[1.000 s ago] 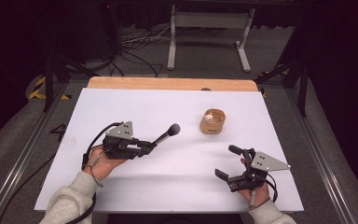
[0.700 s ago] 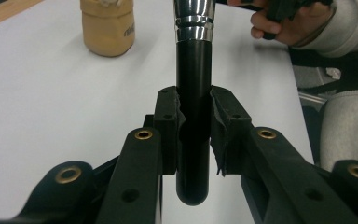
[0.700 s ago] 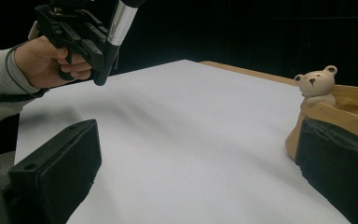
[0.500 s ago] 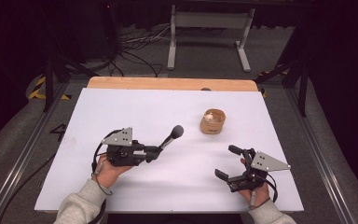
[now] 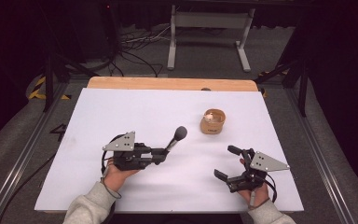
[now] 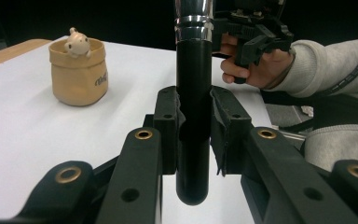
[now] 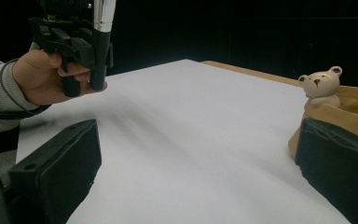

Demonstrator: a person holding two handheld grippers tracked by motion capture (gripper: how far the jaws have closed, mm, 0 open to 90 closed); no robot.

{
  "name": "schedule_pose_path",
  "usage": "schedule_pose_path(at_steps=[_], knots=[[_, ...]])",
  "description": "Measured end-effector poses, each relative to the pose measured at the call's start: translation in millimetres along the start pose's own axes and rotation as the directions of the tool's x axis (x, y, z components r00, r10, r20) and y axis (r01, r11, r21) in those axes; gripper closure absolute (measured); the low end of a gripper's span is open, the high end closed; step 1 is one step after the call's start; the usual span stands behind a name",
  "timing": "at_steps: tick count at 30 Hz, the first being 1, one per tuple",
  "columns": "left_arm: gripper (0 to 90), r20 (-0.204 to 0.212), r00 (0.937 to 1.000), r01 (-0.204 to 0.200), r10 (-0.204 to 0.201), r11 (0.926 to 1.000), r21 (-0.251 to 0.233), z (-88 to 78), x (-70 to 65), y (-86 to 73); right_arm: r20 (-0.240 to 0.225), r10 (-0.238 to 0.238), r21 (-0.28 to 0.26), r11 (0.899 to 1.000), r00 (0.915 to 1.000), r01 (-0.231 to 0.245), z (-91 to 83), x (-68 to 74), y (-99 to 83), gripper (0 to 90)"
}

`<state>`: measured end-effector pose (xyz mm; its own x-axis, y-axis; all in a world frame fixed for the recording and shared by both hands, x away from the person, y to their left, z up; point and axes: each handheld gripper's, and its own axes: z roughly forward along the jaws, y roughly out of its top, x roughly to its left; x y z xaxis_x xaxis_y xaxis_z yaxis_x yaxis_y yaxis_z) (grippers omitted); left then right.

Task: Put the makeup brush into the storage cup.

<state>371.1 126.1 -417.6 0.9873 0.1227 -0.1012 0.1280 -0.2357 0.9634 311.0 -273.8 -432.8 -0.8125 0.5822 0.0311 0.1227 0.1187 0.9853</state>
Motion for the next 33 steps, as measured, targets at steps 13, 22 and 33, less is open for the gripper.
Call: schedule_pose_path(at_steps=[13, 22, 33], knots=[[74.3, 0.025, 0.9997, 0.006, -0.006, 0.9996, -0.028, 20.3, -1.7, -10.2, -0.017, -0.009, 0.003, 1.000, 0.9998, 0.009, 4.2, 4.3, 3.6, 0.2], [74.3, 0.022, 0.9997, 0.008, -0.007, 0.9994, -0.033, 20.4, -2.1, -11.1, -0.074, -0.011, -0.026, 1.000, 0.9972, 0.010, 10.5, 9.6, 22.7, 1.5], [74.3, 0.021, 0.9998, 0.003, -0.003, 0.9992, -0.040, 18.9, -4.0, -11.5, -0.198, -0.014, -0.037, 0.999, 0.9801, 0.007, 50.1, 24.3, 55.1, 5.3]])
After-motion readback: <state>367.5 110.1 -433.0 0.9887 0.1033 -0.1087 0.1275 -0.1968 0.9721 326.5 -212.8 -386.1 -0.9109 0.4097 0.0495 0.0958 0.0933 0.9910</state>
